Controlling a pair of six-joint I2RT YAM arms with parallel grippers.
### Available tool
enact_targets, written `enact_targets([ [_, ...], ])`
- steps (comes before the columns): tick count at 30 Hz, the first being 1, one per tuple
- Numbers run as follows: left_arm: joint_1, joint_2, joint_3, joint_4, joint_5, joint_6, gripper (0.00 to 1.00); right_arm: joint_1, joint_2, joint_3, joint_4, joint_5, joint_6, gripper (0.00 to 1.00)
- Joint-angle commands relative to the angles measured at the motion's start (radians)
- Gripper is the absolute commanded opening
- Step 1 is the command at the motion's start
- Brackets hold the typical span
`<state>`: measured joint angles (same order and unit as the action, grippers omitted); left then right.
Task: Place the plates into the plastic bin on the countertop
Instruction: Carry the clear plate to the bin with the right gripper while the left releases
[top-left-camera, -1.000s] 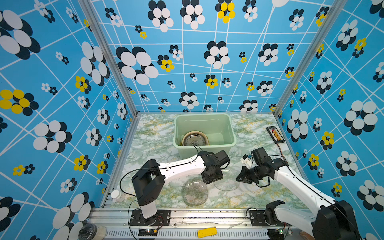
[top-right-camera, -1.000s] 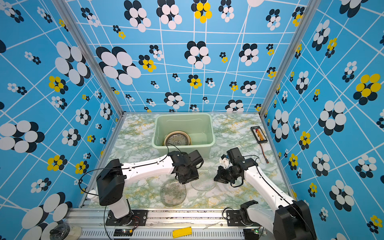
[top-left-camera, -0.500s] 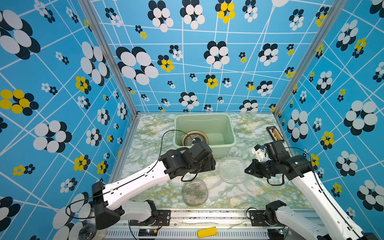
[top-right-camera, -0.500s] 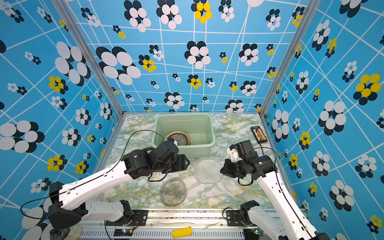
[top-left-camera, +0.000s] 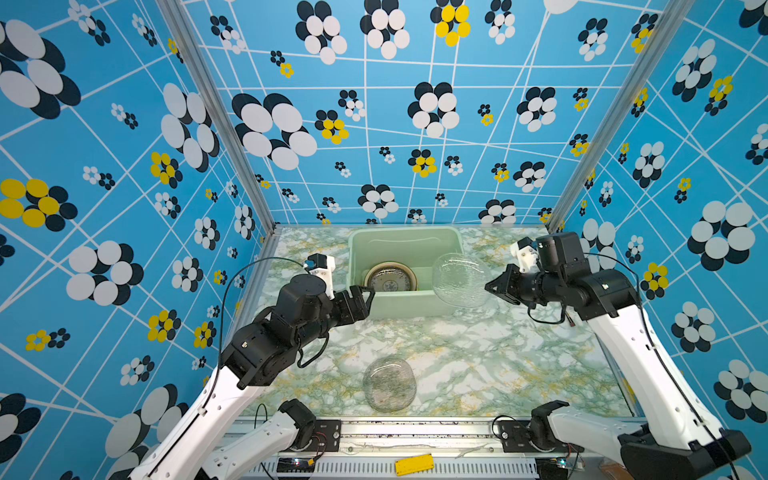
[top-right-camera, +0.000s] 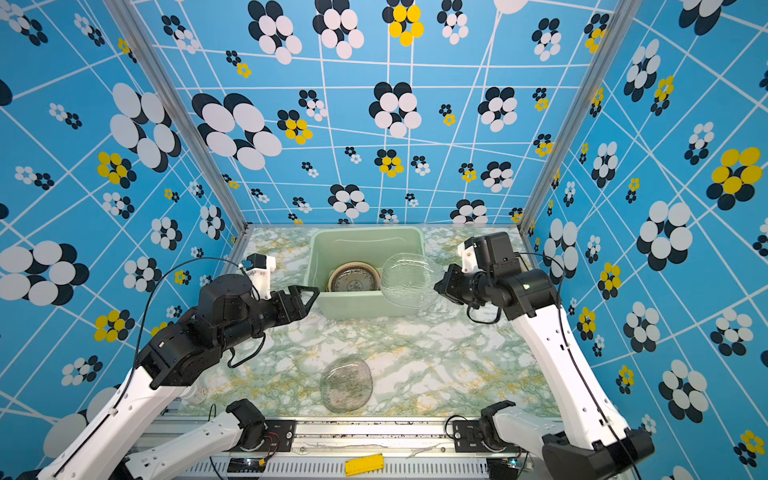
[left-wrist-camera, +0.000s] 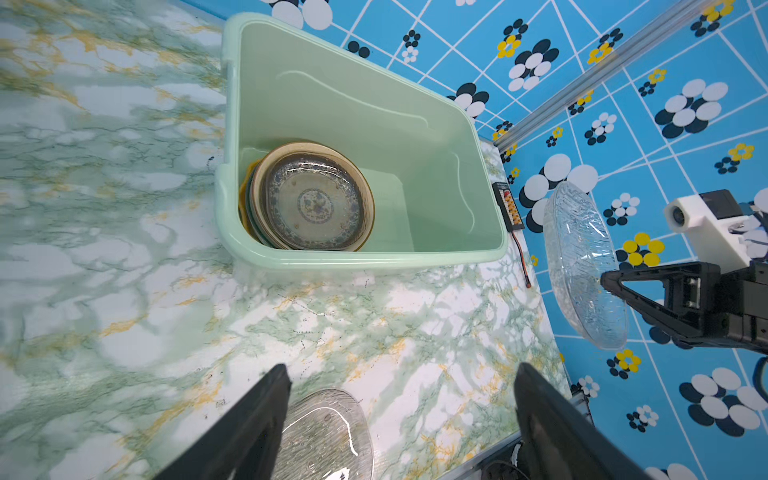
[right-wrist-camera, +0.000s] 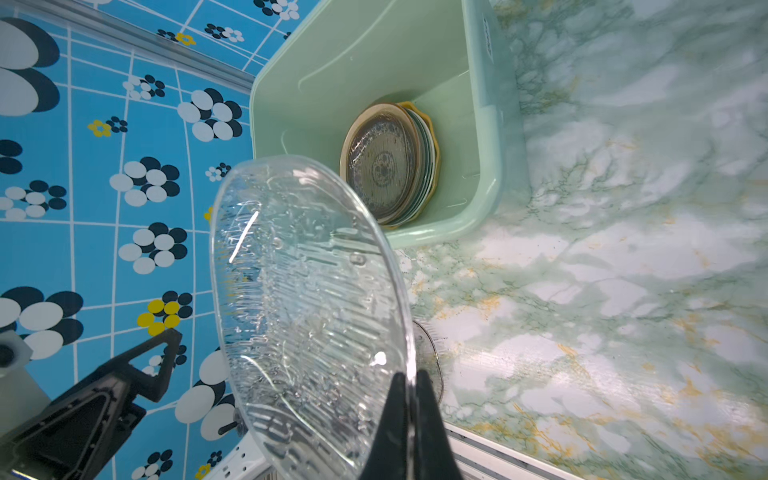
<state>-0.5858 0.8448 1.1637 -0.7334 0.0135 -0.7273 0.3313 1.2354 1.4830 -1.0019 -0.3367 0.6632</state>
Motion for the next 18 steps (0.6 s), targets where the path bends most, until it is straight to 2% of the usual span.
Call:
enact_targets([
  [1,0.08,-0.016,-0.027,-0.004,0.13,0.052,0.92,0.033,0.1,0.092,0.072,0.039,0.015,0.0],
  [4,0.142,-0.026,-0.048,0.011,0.161,0.048,0.96,0.075,0.216,0.205,0.082,0.065,-0.002,0.0],
  [6,0.163,-0.036,-0.06,0.023,0.139,0.045,0.99,0.099,0.293,0.269,0.08,0.07,-0.018,0.0],
  [11,0.18,-0.044,-0.059,0.022,0.086,0.087,0.99,0.134,0.462,0.375,0.101,0.063,-0.048,0.0],
  [18,0.211,-0.053,-0.103,0.038,0.073,0.092,0.99,0.188,0.671,0.48,0.135,0.029,-0.108,0.0],
])
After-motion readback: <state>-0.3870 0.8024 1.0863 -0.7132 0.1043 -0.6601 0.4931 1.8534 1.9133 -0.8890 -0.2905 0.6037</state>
